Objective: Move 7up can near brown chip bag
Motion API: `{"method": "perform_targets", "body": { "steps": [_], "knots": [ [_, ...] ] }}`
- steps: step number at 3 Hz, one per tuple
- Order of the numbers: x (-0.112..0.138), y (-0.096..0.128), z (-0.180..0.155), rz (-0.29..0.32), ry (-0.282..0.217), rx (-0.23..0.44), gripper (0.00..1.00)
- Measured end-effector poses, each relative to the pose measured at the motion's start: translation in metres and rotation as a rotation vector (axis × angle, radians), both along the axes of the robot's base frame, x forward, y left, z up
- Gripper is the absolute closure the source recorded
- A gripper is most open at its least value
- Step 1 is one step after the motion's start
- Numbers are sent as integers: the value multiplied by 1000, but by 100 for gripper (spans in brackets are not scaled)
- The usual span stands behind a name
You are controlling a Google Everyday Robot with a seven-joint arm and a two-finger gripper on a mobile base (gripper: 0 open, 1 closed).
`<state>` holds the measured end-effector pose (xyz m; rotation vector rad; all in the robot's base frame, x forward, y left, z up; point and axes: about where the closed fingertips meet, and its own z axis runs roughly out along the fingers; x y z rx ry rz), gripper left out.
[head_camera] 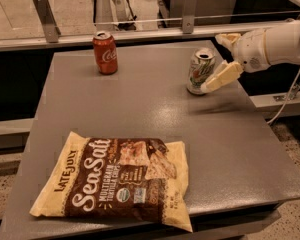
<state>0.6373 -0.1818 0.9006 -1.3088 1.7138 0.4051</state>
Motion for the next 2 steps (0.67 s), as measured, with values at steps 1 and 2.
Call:
{"method": "perform_targets", "body": {
  "steps": [1, 2],
  "knots": [
    [13, 10, -6, 18, 18, 82, 17],
    [15, 21, -6, 49, 54, 129, 41]
  ]
}}
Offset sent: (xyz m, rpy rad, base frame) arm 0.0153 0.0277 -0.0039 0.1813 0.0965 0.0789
